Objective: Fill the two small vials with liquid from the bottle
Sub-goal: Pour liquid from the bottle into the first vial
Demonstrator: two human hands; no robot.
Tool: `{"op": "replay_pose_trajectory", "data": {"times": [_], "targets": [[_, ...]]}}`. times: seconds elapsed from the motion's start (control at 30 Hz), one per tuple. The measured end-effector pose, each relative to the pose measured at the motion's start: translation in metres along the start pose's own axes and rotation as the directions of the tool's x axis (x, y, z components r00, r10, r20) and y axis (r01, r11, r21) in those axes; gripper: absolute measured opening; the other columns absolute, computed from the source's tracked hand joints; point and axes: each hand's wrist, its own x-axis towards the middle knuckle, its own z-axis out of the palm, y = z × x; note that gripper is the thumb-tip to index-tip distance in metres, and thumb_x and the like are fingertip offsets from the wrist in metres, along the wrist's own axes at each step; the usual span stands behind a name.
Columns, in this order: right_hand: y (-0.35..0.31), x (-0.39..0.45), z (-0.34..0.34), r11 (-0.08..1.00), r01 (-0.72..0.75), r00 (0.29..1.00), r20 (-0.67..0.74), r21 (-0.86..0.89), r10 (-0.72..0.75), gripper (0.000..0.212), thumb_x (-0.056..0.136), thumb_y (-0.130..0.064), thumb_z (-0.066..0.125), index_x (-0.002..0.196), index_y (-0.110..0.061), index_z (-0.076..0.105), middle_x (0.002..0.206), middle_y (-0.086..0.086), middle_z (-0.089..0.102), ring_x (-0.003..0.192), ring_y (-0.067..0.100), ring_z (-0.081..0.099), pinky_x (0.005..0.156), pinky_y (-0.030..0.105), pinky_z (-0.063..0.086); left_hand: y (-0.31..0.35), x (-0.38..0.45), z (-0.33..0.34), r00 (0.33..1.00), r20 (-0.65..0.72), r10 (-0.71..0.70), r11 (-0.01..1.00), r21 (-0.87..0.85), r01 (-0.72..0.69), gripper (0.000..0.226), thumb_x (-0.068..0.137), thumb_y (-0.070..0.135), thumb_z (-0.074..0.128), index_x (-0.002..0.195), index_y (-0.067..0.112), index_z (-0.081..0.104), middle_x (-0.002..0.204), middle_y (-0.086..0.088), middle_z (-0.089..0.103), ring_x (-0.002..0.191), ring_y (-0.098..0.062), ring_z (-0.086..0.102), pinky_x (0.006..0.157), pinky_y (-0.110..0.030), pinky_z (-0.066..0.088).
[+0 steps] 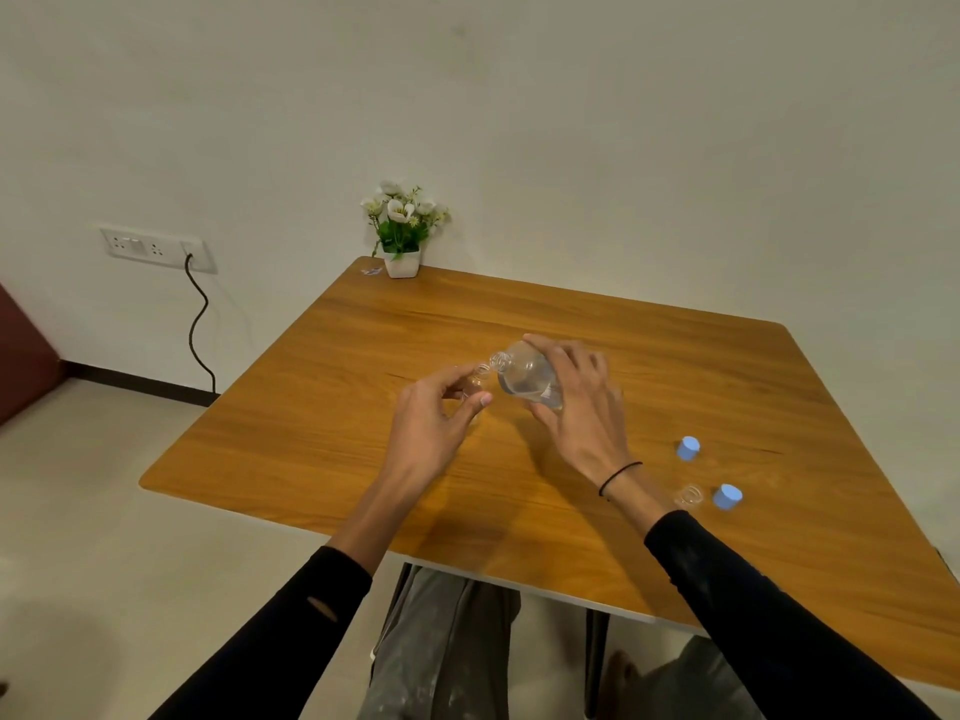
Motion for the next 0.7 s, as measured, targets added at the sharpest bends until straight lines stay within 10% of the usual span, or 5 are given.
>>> {"op": "replay_pose_trajectory", "data": {"times": [0.7], "targets": [[0.006,-0.006,-0.011,0.989,0.041,0.999,0.022,-0.144,-0.038,0.082,0.084,-0.035,0.084,0.152,-0.042,0.039,0.141,-0.005,0.05,0.127,0.022,0.046,0.089,0.05,0.051,0.003,-0.007,0.005,0.999,0.033,0.033,0.995,0.091,-0.036,0.039,0.094,0.029,0.079,0.133,0.022,0.073,0.099,0.014,0.074,0.099,-0.006,0.069,0.083,-0.017,0.05]]}}
